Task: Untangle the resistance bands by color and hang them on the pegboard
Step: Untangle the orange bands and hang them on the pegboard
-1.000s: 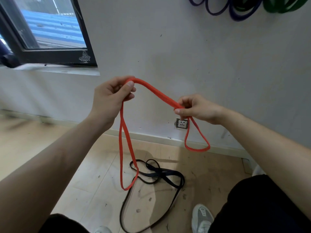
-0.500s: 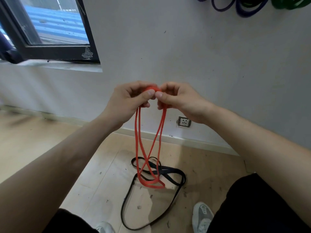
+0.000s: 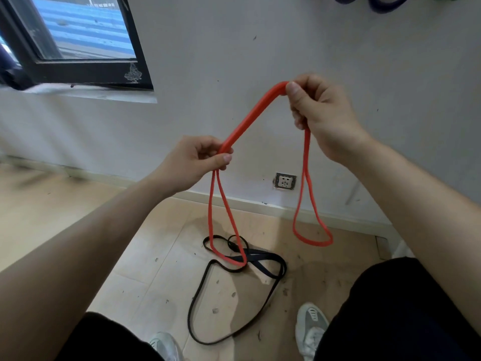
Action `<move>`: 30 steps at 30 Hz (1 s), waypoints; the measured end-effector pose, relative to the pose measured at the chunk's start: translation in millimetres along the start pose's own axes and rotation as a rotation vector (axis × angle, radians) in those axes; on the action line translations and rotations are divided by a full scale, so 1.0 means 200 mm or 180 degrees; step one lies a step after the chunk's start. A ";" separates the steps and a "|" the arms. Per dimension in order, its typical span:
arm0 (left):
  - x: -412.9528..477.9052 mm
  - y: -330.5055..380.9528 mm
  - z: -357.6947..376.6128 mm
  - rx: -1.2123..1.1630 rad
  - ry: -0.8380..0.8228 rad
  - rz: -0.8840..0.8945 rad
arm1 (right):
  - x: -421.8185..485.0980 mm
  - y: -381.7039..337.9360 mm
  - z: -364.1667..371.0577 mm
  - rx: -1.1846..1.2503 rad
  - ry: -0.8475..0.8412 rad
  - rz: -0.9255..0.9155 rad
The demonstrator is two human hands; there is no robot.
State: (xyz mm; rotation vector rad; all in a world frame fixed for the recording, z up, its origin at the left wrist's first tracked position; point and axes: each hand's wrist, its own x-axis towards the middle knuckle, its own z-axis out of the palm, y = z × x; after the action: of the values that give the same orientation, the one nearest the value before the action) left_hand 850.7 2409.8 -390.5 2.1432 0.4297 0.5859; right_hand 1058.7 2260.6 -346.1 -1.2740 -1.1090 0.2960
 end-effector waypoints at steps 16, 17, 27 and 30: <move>0.03 0.02 0.02 -0.0644 0.0649 -0.0006 | -0.04 0.08 -0.04 -0.0859 -0.1106 0.0648; 0.03 0.02 0.01 -0.0632 0.0639 -0.0020 | -0.05 0.08 -0.03 -0.0820 -0.1077 0.0642; 0.00 -0.01 0.00 -0.0140 0.0291 0.0079 | -0.05 0.01 0.06 -0.0529 -0.0638 0.0242; 0.00 -0.02 0.01 -0.0119 0.0260 0.0096 | -0.05 0.00 0.10 -0.0402 -0.0498 0.0169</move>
State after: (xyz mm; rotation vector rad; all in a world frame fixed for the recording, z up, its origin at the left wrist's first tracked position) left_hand 850.5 2410.5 -393.8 2.0987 0.4284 0.6954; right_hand 1038.6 2266.3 -353.4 -1.4124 -1.2439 0.3755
